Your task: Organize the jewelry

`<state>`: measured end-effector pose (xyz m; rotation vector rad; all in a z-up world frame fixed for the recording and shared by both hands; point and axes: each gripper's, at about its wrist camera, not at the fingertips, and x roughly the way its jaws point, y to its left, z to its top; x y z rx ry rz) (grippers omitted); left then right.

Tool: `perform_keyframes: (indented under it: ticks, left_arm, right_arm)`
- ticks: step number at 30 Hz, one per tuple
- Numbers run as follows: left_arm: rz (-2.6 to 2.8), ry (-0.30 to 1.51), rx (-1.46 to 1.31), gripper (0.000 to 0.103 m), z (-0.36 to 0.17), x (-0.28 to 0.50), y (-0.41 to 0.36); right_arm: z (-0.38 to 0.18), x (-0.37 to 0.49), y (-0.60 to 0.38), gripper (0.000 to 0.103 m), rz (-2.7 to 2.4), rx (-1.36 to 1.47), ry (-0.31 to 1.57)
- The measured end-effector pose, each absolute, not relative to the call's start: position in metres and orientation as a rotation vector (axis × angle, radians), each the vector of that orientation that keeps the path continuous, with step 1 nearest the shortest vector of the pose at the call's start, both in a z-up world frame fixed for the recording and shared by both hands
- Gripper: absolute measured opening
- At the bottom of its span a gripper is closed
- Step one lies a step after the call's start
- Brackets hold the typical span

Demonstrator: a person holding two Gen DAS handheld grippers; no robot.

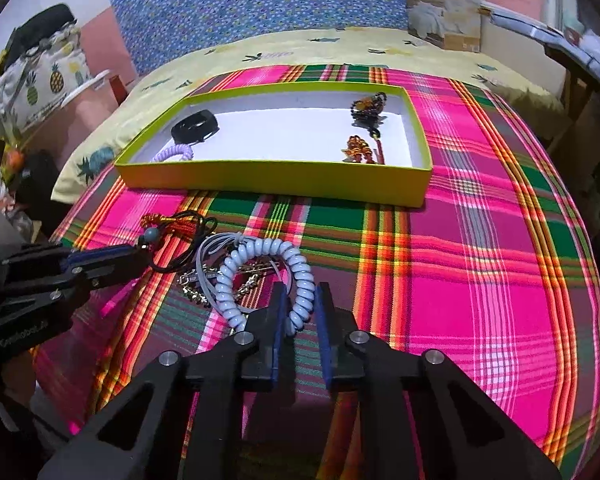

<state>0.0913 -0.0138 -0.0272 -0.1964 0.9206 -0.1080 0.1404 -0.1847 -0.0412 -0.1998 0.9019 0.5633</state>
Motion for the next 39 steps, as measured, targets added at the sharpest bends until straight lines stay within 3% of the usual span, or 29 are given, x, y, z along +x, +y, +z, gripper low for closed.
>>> perform_keyframes:
  ticks: [6,10,21,25,39]
  left_arm:
    - [-0.101,0.926,-0.209,0.011,-0.027,0.096,-0.013]
    - [-0.085,0.930,-0.218,0.025,-0.028,0.100,-0.012]
    - [-0.043,0.922,-0.159,0.024,-0.029,0.111,-0.020]
    - [-0.027,0.911,-0.131,0.016,-0.030,0.110,-0.019]
    - [-0.064,0.848,-0.126,0.015,-0.011,0.080,-0.015]
  right_arm:
    - [-0.042,0.140,-0.188,0.011,0.543,-0.224,0.908]
    - [-0.041,0.139,-0.189,0.011,0.541,-0.242,0.912]
    - [-0.041,0.140,-0.184,0.011,0.553,-0.282,0.901]
    - [-0.041,0.139,-0.186,0.010,0.557,-0.264,0.898]
    - [-0.031,0.122,-0.212,0.009,0.521,-0.186,0.865]
